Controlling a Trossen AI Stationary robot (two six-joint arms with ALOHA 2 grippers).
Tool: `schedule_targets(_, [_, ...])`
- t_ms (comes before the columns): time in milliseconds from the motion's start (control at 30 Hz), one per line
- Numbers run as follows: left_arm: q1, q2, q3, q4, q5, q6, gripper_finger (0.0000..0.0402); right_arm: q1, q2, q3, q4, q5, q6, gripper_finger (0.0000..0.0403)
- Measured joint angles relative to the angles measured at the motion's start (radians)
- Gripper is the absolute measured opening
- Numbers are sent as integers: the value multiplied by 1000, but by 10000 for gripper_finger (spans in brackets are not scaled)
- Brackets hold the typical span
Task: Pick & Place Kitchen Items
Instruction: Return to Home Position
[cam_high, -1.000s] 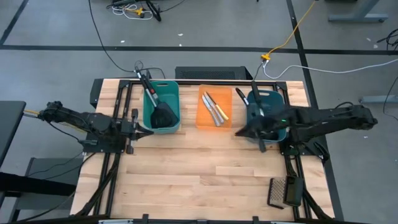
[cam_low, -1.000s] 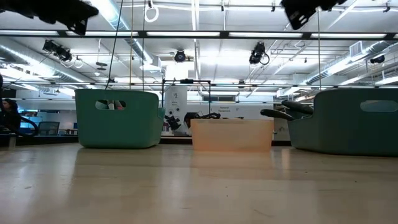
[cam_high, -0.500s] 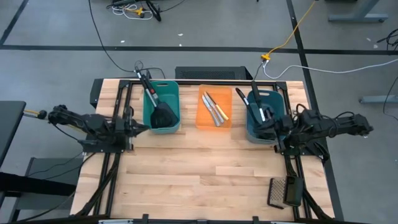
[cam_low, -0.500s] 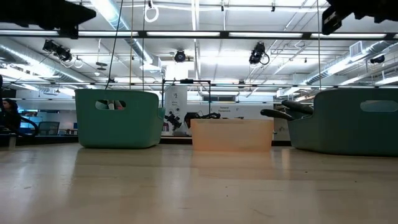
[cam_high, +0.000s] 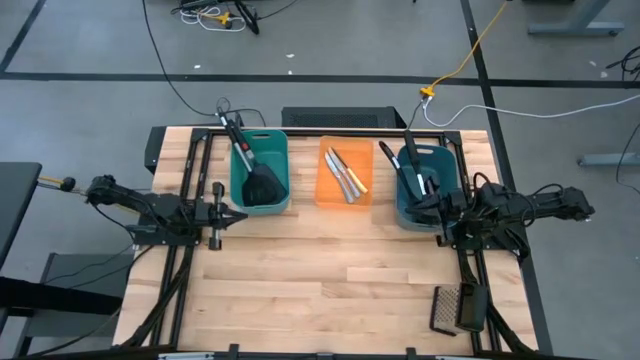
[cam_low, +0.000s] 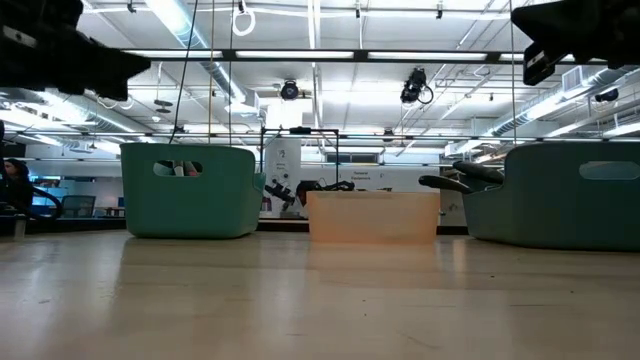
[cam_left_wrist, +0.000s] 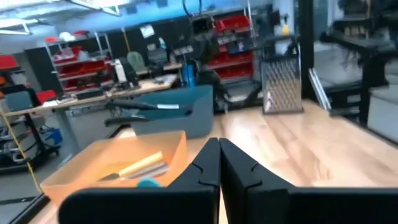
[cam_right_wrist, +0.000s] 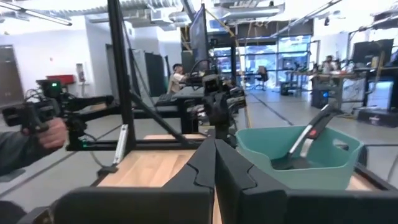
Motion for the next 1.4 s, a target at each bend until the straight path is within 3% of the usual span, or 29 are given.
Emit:
schedule_targets(267, [131,-2,3,-37,87,37,1,-13,-14,0,-19,3,-63,3])
schedule_targets(433, [277,8,1,-52,257,12,1,-35,-14,-16,-70,26,-33,2])
schedule_targets(533, [349,7,-4,-55,370,-6,0,-43,-19,-75,-2,23,-28,2])
schedule_targets(633, [394,7,-5,-50,415,-14,0,-43,-30,-146,96,26,-23,2])
schedule_targets(767, [410,7,-6,-45,437,-22,0,-44,-41,-153,31,80,-5,2])
schedule_targets(1200, [410,11,-6,-41,462,-59,9,-44,-42,-152,106,62,6,14])
schedule_targets(1400, [410,12,-6,-39,464,-93,28,-44,-41,-152,106,106,-10,11])
